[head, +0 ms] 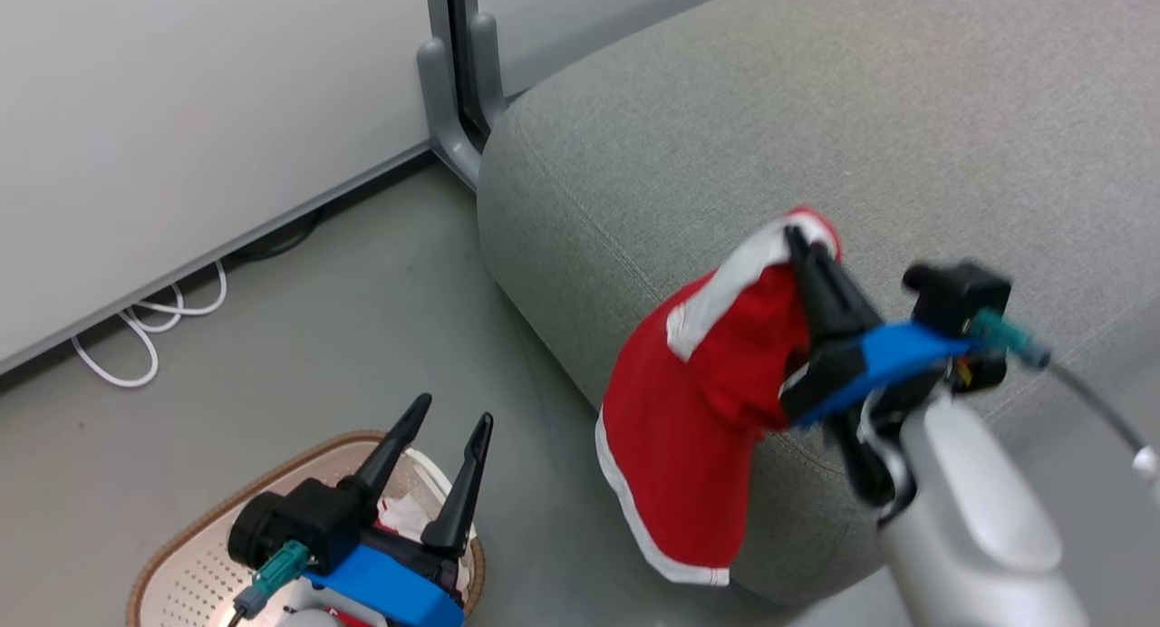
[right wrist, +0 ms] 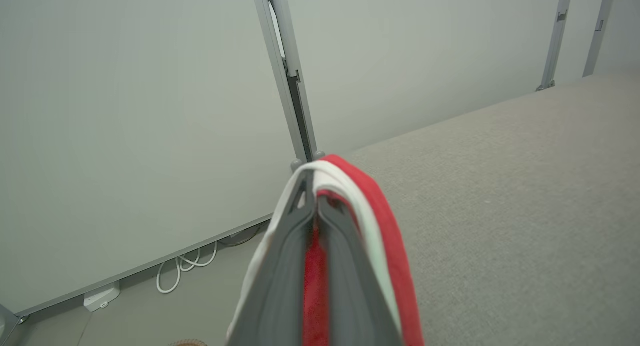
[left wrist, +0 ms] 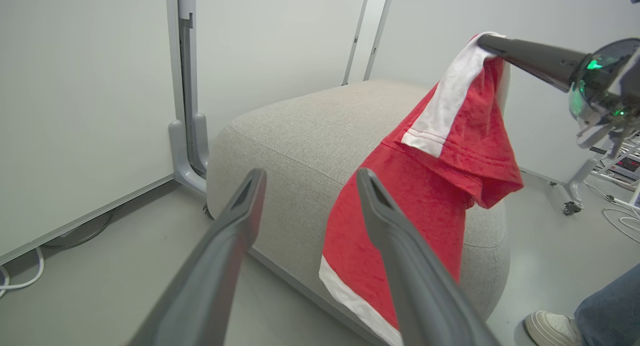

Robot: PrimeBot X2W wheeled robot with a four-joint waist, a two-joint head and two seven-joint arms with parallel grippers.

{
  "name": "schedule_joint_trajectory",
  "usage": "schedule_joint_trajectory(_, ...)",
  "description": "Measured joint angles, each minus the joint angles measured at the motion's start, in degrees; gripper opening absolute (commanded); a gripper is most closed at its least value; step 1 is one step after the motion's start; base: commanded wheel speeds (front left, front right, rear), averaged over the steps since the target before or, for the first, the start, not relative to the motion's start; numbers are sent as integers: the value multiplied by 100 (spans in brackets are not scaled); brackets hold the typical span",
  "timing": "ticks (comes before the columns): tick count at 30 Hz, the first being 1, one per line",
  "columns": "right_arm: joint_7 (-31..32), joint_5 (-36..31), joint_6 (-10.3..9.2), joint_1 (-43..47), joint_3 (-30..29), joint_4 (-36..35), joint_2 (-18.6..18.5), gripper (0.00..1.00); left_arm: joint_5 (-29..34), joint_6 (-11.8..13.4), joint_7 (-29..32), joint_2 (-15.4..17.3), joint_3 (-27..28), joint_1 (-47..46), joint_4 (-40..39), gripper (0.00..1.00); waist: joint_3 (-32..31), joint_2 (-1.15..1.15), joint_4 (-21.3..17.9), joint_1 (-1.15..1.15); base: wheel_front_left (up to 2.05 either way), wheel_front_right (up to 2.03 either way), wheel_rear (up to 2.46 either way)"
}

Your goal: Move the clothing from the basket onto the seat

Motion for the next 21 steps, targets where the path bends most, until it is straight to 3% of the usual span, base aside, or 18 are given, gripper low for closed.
schedule_joint_trajectory(3, 107, 73, 1, -754, -472, 322, 4, 0, 102, 0, -1, 91, -16, -140, -36, 100, 193, 0, 9, 0, 0, 0, 0)
schedule_joint_trajectory(7, 263, -323, 1, -1940, -1397, 675, -44, 0, 210, 0, 15, 242, -151, -511, -108, 100, 591, 0, 129, 1, 0, 0, 0)
schedule_joint_trajectory(15, 326, -1013, 0, -3726, -3064, 1040, -1273, 0, 417, 0, 229, 548, -320, -1263, -486, 100, 1653, 0, 551, 2, 0, 0, 0)
schedule_joint_trajectory(21, 107, -1282, 1, -4006, -3836, 1279, -1683, 0, 538, 0, 365, 759, -485, -1741, -791, 100, 2462, 0, 920, 2, 0, 0, 0)
